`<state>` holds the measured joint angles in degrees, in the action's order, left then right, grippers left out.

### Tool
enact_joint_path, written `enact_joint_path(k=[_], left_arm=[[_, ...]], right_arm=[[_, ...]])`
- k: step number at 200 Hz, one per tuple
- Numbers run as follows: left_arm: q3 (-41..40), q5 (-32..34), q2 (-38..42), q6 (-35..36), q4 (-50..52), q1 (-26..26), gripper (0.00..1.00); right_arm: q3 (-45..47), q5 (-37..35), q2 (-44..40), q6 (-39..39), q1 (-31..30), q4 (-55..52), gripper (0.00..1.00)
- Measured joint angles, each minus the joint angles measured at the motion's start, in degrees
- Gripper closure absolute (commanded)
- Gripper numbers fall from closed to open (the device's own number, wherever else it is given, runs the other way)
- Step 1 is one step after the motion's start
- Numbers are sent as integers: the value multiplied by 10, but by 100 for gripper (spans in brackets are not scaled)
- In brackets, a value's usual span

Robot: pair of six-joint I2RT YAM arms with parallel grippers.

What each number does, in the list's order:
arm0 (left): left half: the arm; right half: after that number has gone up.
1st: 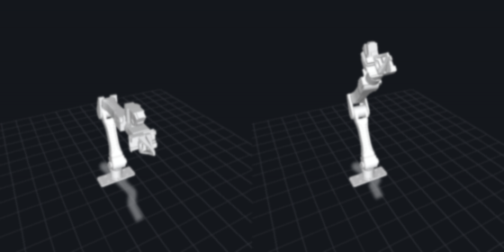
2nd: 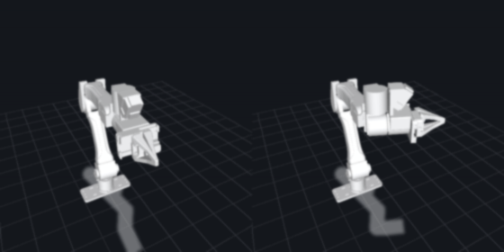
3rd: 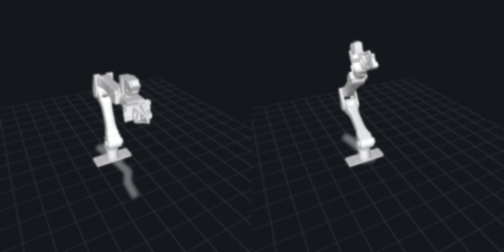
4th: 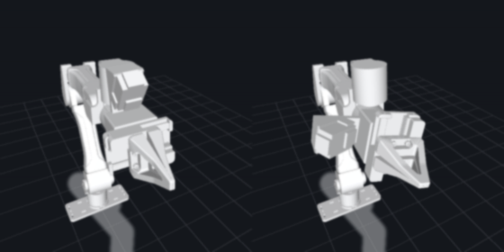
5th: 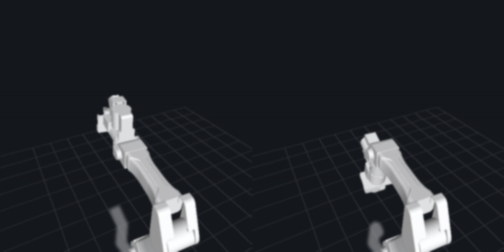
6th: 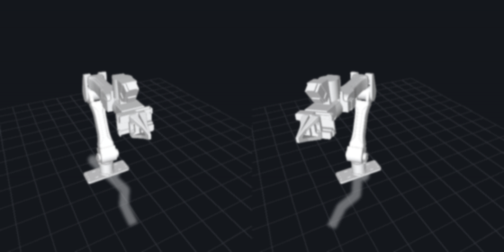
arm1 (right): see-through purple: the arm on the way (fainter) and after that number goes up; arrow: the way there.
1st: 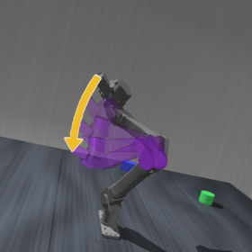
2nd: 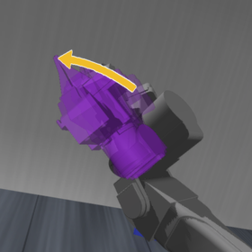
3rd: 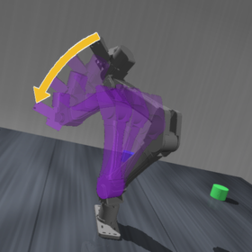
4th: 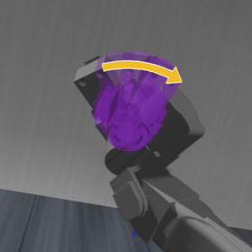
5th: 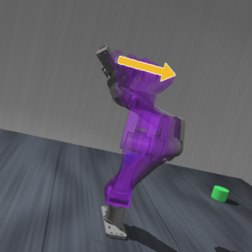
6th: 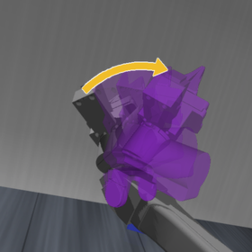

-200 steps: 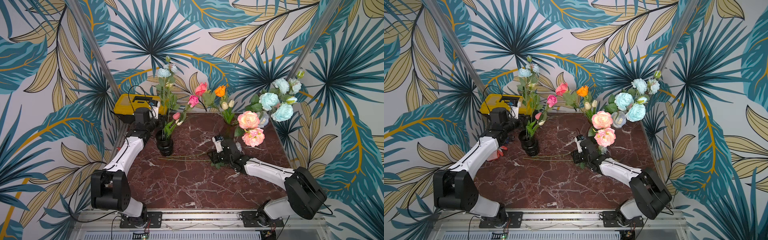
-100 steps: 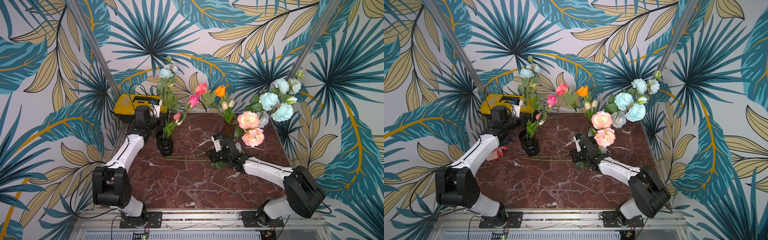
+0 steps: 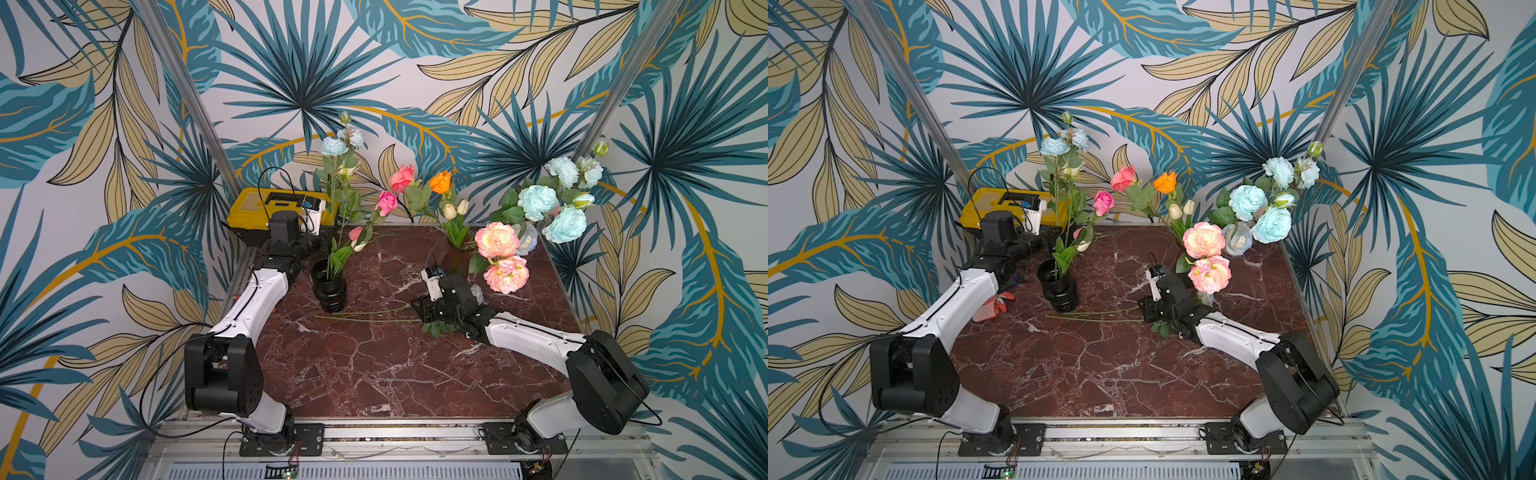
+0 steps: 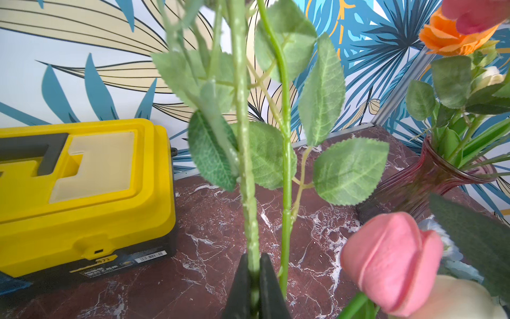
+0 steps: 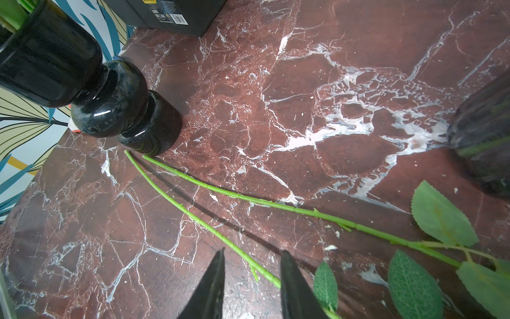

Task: Pick out blue flowers from the vase
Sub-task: Pick up the flower from the vase.

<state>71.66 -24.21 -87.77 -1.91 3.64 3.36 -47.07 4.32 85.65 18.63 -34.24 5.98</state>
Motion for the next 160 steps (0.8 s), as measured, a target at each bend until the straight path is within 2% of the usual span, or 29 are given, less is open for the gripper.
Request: enact_joint_path(k=[160], left_arm=[[0, 43, 168, 37, 3, 0, 100]], right_arm=[[-2, -13, -20, -15, -4, -20, 66]])
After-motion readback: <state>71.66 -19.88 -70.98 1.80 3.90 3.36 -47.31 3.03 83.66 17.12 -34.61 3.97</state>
